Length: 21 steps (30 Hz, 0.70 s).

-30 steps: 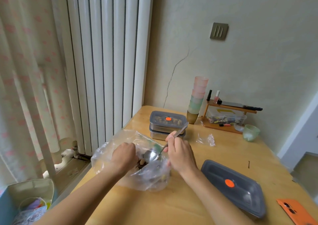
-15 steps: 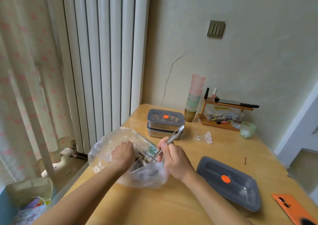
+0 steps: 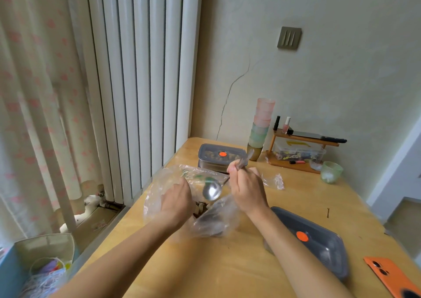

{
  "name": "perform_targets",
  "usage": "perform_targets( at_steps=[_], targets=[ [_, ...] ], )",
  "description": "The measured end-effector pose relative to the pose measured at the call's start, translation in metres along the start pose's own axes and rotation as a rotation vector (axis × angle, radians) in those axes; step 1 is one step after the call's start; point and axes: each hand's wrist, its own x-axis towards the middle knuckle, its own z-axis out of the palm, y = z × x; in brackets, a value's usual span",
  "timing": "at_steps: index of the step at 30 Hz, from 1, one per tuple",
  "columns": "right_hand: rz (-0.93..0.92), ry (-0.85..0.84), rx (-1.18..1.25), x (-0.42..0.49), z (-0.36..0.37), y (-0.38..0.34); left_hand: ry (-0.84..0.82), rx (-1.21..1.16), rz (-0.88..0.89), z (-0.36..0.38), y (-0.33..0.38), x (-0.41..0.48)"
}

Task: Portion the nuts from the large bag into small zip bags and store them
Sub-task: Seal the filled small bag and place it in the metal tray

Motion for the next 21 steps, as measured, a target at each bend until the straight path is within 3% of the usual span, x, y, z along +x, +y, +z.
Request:
perform_targets(
  at_steps=[5, 11, 15, 21],
  targets=[
    [0.062, -0.239, 0.268, -0.017, 0.006, -0.014, -0.028, -0.009, -0.036, -0.001, 0.001, 0.003],
    [0.054, -0.209, 0.106, -0.017, -0.013, 0.003, -0.097, 0.185, -0.113, -0.004, -0.007, 0.001],
    [-0.071, -0.152, -0.131, -0.014, -0.019, 0.002, -0.052, 0.334, -0.105, 0.004, -0.002, 0.005],
    [-0.097, -0.128, -0.261, -0.02, -0.008, -0.007, -0.063, 0.371, 0.108, 0.015, -0.002, 0.021]
  ],
)
